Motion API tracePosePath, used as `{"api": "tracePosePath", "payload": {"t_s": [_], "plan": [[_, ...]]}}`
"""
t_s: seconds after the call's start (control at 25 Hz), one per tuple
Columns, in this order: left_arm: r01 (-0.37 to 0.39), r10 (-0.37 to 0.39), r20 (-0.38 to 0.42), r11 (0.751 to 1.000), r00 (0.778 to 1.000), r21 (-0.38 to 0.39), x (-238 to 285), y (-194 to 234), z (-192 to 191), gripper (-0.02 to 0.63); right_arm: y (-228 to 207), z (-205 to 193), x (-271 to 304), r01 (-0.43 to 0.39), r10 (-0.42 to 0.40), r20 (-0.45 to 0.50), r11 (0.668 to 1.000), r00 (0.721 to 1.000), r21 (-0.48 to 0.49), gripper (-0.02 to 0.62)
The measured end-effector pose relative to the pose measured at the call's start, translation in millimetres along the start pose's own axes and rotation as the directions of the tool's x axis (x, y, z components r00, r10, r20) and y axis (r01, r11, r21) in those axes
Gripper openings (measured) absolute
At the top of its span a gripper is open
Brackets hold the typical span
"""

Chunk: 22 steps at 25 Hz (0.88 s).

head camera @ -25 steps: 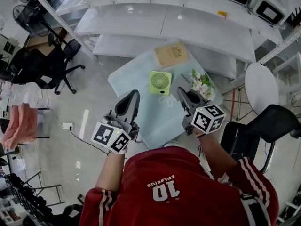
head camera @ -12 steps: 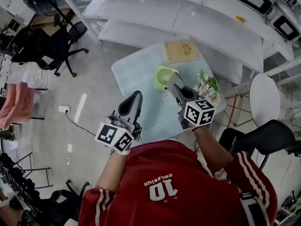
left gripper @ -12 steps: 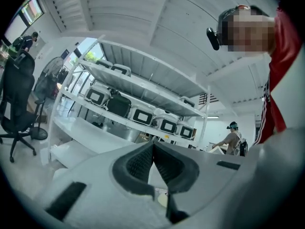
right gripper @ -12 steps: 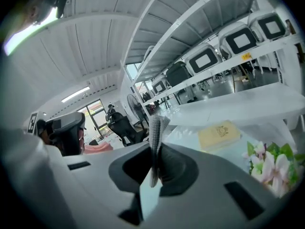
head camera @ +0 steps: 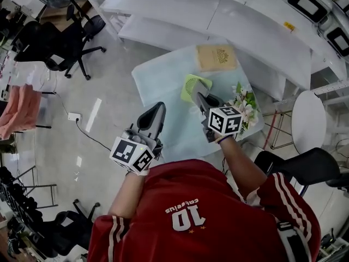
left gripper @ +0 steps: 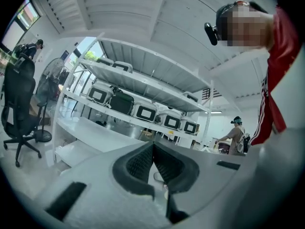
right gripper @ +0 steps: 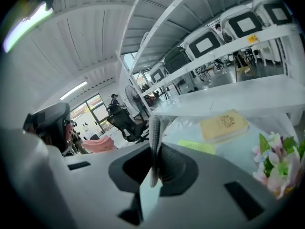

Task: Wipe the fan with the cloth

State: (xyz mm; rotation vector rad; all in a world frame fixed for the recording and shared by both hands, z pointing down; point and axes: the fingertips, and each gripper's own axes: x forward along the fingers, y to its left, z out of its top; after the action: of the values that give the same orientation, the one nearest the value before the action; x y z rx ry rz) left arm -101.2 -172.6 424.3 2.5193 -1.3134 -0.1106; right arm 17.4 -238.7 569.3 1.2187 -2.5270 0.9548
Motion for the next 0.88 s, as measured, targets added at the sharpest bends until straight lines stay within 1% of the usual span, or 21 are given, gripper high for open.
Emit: {"api": "tracePosePath", "payload": {"t_s": [0.12, 0.32, 0.48, 0.64, 0.88], "plan": [[0.000, 0.000, 0.000, 1.000, 1.000, 0.025, 2, -3, 1, 0.003, -7, -4, 11, 0.008, -0.008, -0.017, 1.000, 1.000, 0.007, 0.023], [0.006, -0.006, -0.001, 1.000, 1.000, -0.009, 5, -1, -10, 0.003, -19, -12, 31, 0.003, -0.003, -0.046, 1.000, 0.999, 0.009, 0.021], [-0.023, 0.023, -0.010, 1.000, 1.000, -0.020, 8, 6, -13, 0.005, -28, -17, 44, 0.009, -0.008, -0.068, 1.000, 0.998, 0.006, 0.021], [-0.061, 0.060, -0.032, 0.998, 0.998, -0.031, 8, 12, -18, 0.005, -33, -20, 58, 0.007, -0.010, -0.084, 0.999, 0.996, -0.036, 0.021], [-0.075, 0.074, -0.057, 0.997, 0.996, -0.025, 12, 17, -23, 0.006, -43, -22, 83, -0.003, 0.002, -0.097, 1.000, 0.995, -0.016, 0.021]]}}
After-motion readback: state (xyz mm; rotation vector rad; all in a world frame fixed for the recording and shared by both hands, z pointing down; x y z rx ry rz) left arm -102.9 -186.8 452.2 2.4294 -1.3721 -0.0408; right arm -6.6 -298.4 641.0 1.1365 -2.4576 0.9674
